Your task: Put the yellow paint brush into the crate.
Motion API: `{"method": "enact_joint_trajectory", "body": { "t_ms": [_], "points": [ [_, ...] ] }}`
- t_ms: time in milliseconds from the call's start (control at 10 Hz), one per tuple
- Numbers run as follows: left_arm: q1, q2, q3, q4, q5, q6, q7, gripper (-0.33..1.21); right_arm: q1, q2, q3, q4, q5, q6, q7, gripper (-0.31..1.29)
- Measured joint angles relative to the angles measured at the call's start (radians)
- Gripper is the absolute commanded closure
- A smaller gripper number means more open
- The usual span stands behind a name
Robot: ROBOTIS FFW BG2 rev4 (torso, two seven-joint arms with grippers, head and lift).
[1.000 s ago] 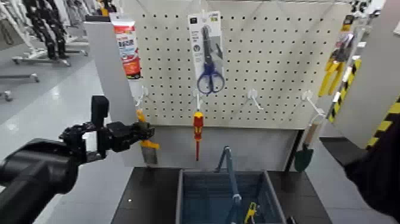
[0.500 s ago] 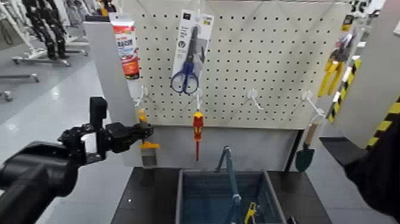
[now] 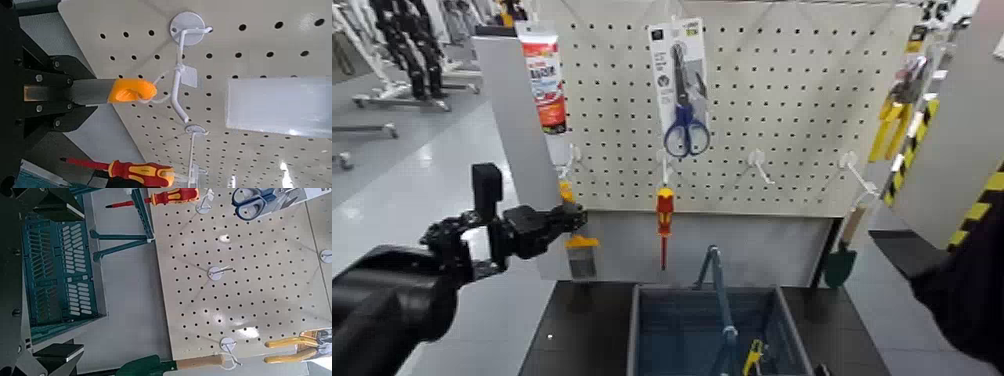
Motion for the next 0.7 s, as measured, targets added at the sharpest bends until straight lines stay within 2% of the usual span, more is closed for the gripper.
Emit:
{"method": "enact_joint_trajectory", "body": {
  "t_ms": [400, 700],
  "points": [
    [0.109, -0.035, 0.084, -0.226, -0.008, 0.077, 0.023, 1.15, 0.002, 0.002, -0.003, -0.002, 0.0, 0.0, 0.0, 0.13],
    [0.158, -0.05, 0.116, -0.367, -0.006, 0.148, 0.044, 1.18, 0.002, 0.003, -0.003, -0.003, 0.0, 0.0, 0.0, 0.13]
  ]
}}
